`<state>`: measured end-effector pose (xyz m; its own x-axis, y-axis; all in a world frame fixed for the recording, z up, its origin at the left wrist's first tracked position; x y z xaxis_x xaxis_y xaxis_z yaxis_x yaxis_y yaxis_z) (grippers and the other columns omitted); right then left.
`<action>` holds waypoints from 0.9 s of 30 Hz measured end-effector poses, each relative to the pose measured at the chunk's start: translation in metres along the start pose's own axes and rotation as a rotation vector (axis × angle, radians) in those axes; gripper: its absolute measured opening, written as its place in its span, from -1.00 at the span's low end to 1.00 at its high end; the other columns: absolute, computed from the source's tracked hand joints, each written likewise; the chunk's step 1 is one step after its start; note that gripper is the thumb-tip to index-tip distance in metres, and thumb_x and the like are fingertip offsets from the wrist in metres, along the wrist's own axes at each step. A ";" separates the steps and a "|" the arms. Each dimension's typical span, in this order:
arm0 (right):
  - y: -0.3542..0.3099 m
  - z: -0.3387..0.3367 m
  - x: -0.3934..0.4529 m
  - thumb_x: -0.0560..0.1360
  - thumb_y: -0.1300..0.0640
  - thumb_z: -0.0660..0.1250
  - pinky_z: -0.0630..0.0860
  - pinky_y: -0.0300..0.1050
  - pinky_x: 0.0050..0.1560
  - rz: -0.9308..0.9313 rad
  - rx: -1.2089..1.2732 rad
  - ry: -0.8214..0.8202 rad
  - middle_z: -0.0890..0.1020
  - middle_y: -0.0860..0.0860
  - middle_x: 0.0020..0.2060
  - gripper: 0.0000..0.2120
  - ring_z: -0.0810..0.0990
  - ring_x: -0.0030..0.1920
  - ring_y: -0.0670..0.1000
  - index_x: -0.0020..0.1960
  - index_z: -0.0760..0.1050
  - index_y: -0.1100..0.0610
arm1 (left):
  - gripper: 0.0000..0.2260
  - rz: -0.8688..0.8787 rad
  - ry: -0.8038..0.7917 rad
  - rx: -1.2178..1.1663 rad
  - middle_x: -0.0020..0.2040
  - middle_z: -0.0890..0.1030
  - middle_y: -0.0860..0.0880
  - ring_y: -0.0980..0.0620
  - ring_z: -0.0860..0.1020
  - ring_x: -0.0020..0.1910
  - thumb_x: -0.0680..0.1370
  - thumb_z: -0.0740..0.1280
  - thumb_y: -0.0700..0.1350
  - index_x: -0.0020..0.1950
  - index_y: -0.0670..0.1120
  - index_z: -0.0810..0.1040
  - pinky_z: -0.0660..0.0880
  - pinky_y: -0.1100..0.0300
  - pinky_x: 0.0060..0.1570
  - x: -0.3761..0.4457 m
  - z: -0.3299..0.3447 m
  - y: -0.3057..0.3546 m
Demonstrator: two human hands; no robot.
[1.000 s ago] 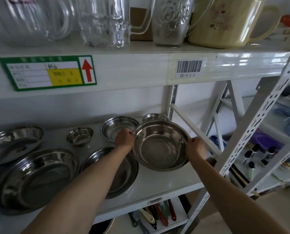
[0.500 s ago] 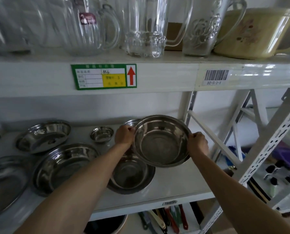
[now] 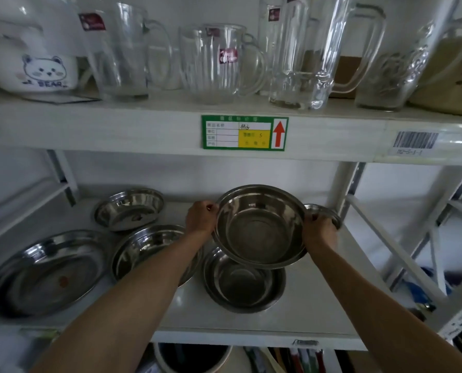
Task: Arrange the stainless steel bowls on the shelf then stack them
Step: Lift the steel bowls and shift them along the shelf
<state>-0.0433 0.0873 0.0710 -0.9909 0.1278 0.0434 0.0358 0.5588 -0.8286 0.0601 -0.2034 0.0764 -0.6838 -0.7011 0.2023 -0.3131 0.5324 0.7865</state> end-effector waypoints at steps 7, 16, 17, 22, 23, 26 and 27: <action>-0.027 0.036 -0.002 0.59 -0.03 0.12 0.63 0.13 -0.06 -0.060 -0.040 -0.059 0.65 0.11 -0.18 -0.69 0.66 -0.16 0.16 -0.02 0.57 0.11 | -0.65 0.000 0.037 -0.004 -0.13 0.69 -0.21 -0.19 0.64 -0.09 0.49 0.27 0.07 -0.10 -0.19 0.67 0.47 0.12 -0.14 0.004 -0.039 -0.022; -0.052 0.065 -0.012 0.61 0.03 0.16 0.44 -0.06 -0.11 -0.135 -0.058 -0.121 0.63 0.14 -0.05 -0.74 0.60 -0.04 0.16 0.09 0.52 0.17 | -0.74 0.037 0.080 -0.047 -0.15 0.69 -0.20 -0.16 0.63 -0.15 0.56 0.29 -0.08 -0.07 -0.24 0.66 0.55 0.02 -0.06 0.006 -0.074 -0.039; -0.053 0.067 -0.011 0.61 0.04 0.16 0.45 -0.06 -0.11 -0.140 -0.051 -0.124 0.63 0.14 -0.06 -0.75 0.60 -0.04 0.16 0.07 0.53 0.18 | -0.75 0.034 0.081 -0.050 -0.16 0.68 -0.19 -0.16 0.63 -0.15 0.56 0.29 -0.08 -0.08 -0.24 0.66 0.56 0.01 -0.06 0.006 -0.076 -0.041; -0.054 0.070 -0.013 0.61 0.09 0.16 0.39 -0.09 -0.14 -0.169 -0.041 -0.126 0.56 0.11 -0.18 -0.79 0.50 -0.17 0.11 -0.09 0.49 0.15 | -0.77 0.020 0.081 -0.034 -0.23 0.65 -0.13 -0.10 0.60 -0.23 0.57 0.29 -0.09 -0.17 -0.20 0.63 0.52 0.14 -0.17 0.005 -0.075 -0.047; -0.053 0.070 -0.013 0.61 0.09 0.16 0.39 -0.09 -0.14 -0.171 -0.041 -0.125 0.56 0.11 -0.18 -0.80 0.50 -0.17 0.10 -0.11 0.48 0.13 | -0.78 0.025 0.075 -0.032 -0.24 0.63 -0.12 -0.07 0.57 -0.25 0.57 0.28 -0.09 -0.17 -0.17 0.63 0.46 0.19 -0.22 0.003 -0.074 -0.047; -0.046 0.070 -0.012 0.59 0.09 0.16 0.42 -0.07 -0.13 -0.167 -0.048 -0.134 0.59 0.12 -0.14 -0.81 0.54 -0.15 0.13 -0.13 0.47 0.12 | -0.76 0.042 0.059 -0.040 -0.26 0.62 -0.10 -0.02 0.55 -0.27 0.58 0.28 -0.09 -0.14 -0.20 0.64 0.41 0.25 -0.28 0.000 -0.071 -0.046; -0.043 0.071 -0.011 0.58 0.08 0.16 0.44 -0.06 -0.12 -0.160 -0.046 -0.139 0.61 0.13 -0.12 -0.80 0.57 -0.13 0.14 -0.11 0.49 0.14 | -0.76 0.047 0.056 -0.028 -0.27 0.61 -0.08 -0.02 0.55 -0.28 0.58 0.28 -0.09 -0.15 -0.20 0.63 0.40 0.27 -0.30 0.000 -0.069 -0.047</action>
<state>-0.0428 0.0038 0.0668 -0.9927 -0.0778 0.0919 -0.1202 0.5997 -0.7911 0.1207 -0.2612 0.0798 -0.6592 -0.7015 0.2708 -0.2623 0.5520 0.7915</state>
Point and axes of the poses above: each hand's wrist, its own x-axis towards the middle knuckle, its own z-axis out of the palm, y = z × x, the point moved 6 cm from there along x, towards the middle knuckle
